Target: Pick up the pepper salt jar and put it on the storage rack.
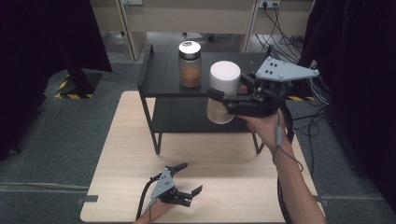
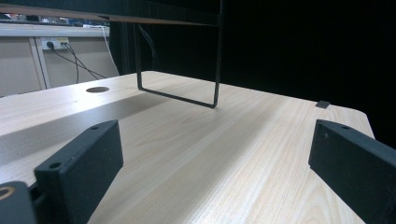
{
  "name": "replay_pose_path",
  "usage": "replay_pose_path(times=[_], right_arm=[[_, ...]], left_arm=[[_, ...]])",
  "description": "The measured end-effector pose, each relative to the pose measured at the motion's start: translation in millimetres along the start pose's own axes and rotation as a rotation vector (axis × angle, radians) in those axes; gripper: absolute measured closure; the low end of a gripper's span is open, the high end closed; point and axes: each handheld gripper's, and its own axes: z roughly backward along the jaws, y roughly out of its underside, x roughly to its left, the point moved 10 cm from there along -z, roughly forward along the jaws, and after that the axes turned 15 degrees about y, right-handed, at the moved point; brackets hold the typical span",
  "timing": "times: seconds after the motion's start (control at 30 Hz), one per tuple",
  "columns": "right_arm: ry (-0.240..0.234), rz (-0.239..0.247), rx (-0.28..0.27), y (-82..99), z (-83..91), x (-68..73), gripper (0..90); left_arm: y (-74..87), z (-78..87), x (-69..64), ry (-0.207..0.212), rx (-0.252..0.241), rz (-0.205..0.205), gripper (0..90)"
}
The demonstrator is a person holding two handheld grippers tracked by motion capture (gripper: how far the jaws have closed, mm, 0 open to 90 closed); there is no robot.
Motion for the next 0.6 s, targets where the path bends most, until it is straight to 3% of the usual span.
replay_pose_path(times=[0.27, 0.6], right_arm=[[0.065, -0.025, 0.008, -12.6, -17.1, -12.9, 35.5], [0.174, -0.043, 0.049, -13.3, -44.4, -30.9, 35.5]], left_arm=[[0.0, 0.1, -0.1, 0.001, 0.001, -0.002, 2.6], [-0.1, 0.3, -0.1, 0.001, 0.002, -0.002, 2.6]])
